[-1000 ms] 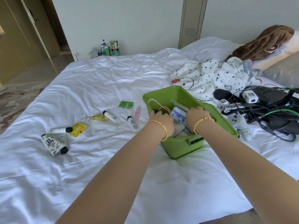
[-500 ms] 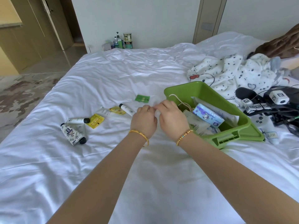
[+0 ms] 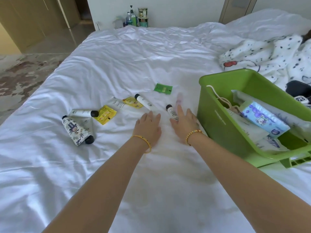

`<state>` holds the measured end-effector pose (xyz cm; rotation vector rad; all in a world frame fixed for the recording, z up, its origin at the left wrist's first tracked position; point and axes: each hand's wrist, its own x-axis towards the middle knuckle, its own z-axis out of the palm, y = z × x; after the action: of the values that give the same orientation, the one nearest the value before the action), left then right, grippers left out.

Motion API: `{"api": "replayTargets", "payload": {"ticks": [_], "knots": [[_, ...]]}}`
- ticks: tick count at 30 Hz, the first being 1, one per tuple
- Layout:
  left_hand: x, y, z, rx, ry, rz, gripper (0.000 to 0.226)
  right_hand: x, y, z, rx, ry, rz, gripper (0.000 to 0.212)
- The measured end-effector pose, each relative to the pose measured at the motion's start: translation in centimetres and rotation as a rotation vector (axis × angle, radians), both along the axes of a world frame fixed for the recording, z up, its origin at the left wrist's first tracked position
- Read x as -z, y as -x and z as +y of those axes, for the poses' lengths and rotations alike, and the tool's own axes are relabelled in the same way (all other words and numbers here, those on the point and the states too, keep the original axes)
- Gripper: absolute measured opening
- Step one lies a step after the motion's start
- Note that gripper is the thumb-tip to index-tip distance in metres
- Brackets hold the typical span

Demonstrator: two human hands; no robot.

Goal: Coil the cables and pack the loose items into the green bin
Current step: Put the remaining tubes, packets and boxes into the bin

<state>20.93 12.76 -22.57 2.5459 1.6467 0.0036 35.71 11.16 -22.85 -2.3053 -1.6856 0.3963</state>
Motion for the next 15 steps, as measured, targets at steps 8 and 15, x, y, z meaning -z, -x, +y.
{"api": "replayTargets", "payload": {"ticks": [8, 15], "knots": [[0.4, -0.5, 2.3, -0.089, -0.066, 0.057, 0.048, 0.4, 1.0, 2.5, -0.046, -0.038, -0.252, 0.044], [0.1, -0.8, 2.0, -0.033, -0.037, 0.231, 0.056, 0.2, 1.3, 1.9, -0.074, 0.015, -0.288, 0.043]]}}
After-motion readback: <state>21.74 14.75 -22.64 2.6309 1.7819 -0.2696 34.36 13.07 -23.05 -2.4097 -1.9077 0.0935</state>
